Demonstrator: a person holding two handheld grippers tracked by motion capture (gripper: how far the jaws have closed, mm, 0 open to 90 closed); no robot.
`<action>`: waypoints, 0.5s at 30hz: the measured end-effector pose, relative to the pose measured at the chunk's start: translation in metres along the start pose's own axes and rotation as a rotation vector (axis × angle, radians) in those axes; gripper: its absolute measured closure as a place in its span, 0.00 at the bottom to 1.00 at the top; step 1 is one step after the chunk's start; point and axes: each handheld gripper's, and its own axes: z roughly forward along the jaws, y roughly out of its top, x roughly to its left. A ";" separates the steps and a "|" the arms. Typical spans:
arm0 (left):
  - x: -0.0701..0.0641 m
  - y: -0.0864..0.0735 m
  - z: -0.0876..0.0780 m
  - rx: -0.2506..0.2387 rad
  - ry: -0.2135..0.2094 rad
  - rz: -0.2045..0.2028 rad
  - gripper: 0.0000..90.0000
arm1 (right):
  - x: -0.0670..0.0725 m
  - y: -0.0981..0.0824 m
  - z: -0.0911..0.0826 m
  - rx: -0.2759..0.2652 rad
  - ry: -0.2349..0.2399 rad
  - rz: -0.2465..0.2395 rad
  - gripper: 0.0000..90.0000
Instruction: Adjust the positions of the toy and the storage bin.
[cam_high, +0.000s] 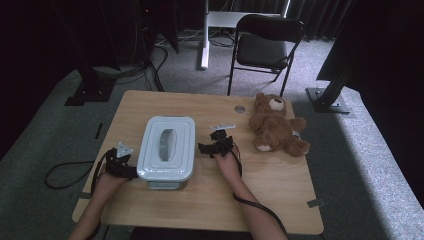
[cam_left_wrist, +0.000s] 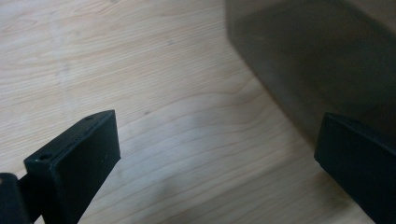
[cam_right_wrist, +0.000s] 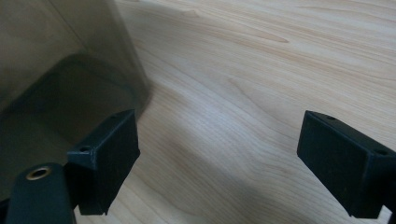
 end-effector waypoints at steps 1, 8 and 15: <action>-0.002 0.001 0.000 0.002 0.009 0.005 0.01 | 0.000 0.000 0.000 0.000 0.000 0.000 0.14; -0.014 0.005 0.003 0.015 0.013 0.017 0.01 | -0.006 -0.001 -0.002 -0.007 0.021 -0.007 0.14; -0.033 0.012 0.005 0.032 -0.028 0.042 0.01 | -0.006 -0.001 -0.005 -0.016 0.044 -0.064 0.14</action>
